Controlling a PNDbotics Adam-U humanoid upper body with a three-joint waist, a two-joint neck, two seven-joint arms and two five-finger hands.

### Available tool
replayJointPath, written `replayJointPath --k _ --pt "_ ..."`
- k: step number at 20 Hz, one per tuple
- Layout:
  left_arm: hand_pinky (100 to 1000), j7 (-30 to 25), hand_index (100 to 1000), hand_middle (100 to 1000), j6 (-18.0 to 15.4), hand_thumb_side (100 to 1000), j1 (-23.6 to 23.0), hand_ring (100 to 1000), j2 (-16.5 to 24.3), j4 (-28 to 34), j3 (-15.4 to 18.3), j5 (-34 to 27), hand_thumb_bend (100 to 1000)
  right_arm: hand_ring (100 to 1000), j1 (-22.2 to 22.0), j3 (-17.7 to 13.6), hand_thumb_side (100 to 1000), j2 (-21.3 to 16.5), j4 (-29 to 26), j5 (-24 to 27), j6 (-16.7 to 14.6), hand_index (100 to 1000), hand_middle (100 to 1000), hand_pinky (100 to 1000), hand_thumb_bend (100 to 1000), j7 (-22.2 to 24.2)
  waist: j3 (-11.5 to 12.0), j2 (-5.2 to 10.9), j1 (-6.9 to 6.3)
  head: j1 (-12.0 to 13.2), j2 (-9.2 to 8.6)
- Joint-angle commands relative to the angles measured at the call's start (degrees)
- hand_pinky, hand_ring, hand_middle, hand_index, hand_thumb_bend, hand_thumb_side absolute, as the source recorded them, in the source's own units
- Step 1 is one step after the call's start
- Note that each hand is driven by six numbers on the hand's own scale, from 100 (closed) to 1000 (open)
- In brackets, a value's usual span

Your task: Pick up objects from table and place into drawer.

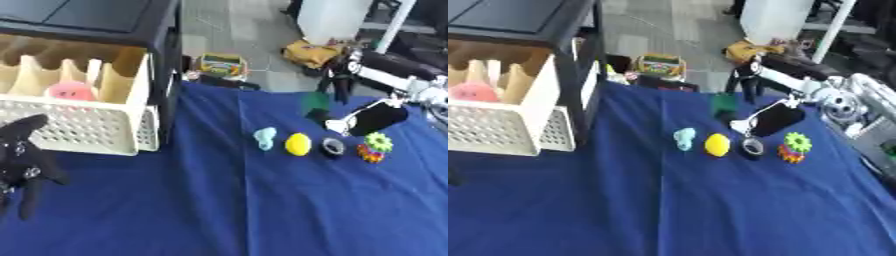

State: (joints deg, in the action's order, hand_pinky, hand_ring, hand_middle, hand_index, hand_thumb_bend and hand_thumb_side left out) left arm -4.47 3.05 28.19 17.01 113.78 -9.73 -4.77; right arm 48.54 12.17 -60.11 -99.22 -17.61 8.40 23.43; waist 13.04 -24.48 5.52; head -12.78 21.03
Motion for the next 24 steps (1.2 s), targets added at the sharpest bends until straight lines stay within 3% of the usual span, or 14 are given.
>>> replayJointPath --k 1,12,20,24 --pt "550 -0.1 897 438 0.2 975 0.2 180 0.1 0.8 0.0 -0.4 100 556 3.2 0.1 257 -0.3 -1.3 0.0 0.2 459 304 560 100 0.7 0.1 1.80 -0.07 0.1 -0.30" --pt "549 -0.4 896 437 0.6 978 0.0 181 -0.3 0.8 -0.1 -0.7 100 543 15.1 2.7 256 7.5 1.1 -2.1 0.2 450 288 552 100 2.8 0.8 2.48 0.70 0.1 -0.34" --pt "548 -0.7 897 437 0.9 973 0.4 182 -0.6 0.8 -0.3 -1.0 100 537 21.5 3.5 294 13.5 3.3 -3.5 0.1 448 282 553 100 3.2 1.3 2.74 1.01 0.0 -0.47" --pt "548 -0.8 896 437 0.9 968 0.8 183 -0.7 0.8 -0.5 -1.1 100 533 23.5 3.8 269 16.1 4.3 -4.2 0.0 445 277 550 100 3.1 1.8 2.76 1.14 0.0 -0.69"
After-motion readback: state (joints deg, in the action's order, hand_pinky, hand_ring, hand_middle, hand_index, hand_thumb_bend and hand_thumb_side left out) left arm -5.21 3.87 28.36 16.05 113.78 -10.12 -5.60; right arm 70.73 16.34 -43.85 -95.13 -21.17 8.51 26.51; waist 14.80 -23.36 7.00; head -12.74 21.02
